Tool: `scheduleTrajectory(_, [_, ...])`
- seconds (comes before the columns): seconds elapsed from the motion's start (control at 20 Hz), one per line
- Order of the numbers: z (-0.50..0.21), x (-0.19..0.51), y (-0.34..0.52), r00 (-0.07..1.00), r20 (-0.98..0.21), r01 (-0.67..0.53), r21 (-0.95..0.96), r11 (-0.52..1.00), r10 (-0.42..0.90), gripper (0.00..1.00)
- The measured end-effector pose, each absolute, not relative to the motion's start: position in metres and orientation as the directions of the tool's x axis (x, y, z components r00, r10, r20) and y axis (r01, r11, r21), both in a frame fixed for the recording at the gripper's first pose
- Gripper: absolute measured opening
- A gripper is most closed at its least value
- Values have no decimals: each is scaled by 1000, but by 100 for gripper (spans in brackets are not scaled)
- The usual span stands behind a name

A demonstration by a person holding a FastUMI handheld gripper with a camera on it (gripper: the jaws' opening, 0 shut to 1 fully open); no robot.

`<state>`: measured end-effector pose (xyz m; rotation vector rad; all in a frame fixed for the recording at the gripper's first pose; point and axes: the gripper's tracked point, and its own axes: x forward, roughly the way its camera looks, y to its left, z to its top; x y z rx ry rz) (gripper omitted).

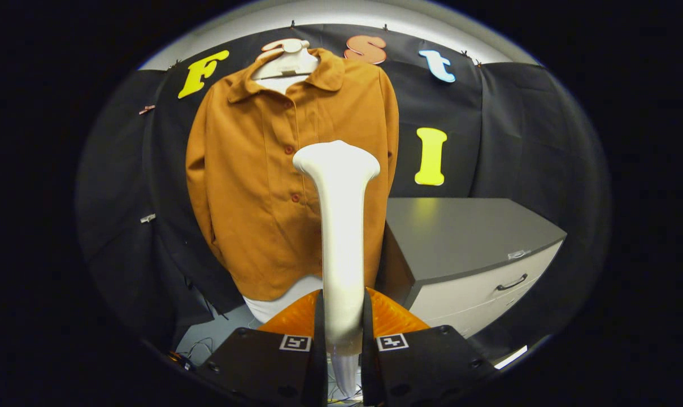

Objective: Iron the clothes twice with a garment steamer, once on the left side and once on the right side.

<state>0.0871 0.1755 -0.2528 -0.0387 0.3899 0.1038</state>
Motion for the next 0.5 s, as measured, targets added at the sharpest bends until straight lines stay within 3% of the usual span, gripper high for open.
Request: scheduleTrajectory(0.5, [-148,90,251,968,-161,-205,-63,977,193,27])
